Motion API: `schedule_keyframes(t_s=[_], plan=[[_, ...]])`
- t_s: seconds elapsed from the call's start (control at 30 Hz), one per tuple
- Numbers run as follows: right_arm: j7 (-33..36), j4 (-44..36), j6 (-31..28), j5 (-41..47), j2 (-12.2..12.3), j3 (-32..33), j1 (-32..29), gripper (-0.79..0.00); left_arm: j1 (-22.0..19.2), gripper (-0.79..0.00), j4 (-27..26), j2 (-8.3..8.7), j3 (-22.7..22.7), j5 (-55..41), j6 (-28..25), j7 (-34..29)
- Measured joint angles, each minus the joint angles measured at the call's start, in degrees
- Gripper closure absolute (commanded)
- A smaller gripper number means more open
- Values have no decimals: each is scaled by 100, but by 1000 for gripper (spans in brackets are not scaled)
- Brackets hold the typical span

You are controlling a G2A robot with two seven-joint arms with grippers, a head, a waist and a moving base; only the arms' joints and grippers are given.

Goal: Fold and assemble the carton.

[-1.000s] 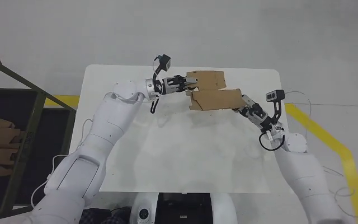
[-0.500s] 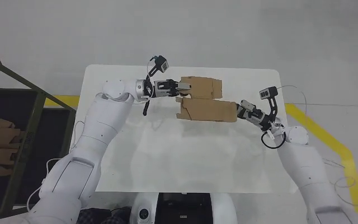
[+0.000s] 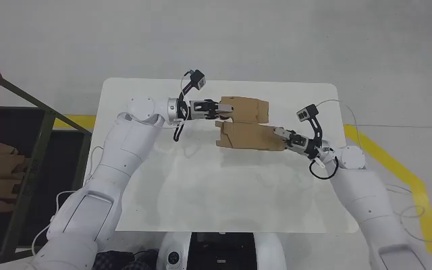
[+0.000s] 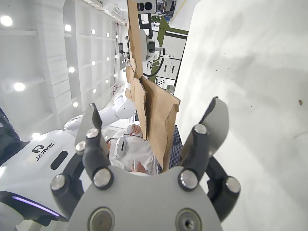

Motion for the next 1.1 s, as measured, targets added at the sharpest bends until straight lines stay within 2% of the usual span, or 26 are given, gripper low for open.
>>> schedule_keyframes(t_s=[0.1, 0.37, 0.43, 0.6, 0.63, 0.67, 0.7, 1.1], plan=[[7, 4, 7, -106, 24, -60, 33, -228, 16, 0, -21, 13, 2, 9, 7, -44], [4, -12, 4, -90, 60, -235, 118, -83, 31, 0, -40, 40, 5, 74, 27, 3], [4, -12, 4, -93, 72, -264, 134, 0, 31, 0, -41, 44, 8, 91, 25, 28], [-17, -11, -17, -87, 104, -335, 162, 0, 27, 0, -45, 53, 23, 111, 27, 61], [-26, -8, -25, -82, 110, -344, 165, 0, 25, -142, -44, 54, 26, 114, 29, 65], [-38, -2, -37, -72, 117, -356, 168, 0, 22, -533, -42, 56, 30, 117, 29, 74], [-47, 3, -47, -62, 123, -363, 170, 0, 20, -785, -41, 57, 31, 117, 21, 85], [-362, 155, -361, -146, 221, -322, 185, 0, 18, -785, 66, 86, -45, 0, -52, 201]])
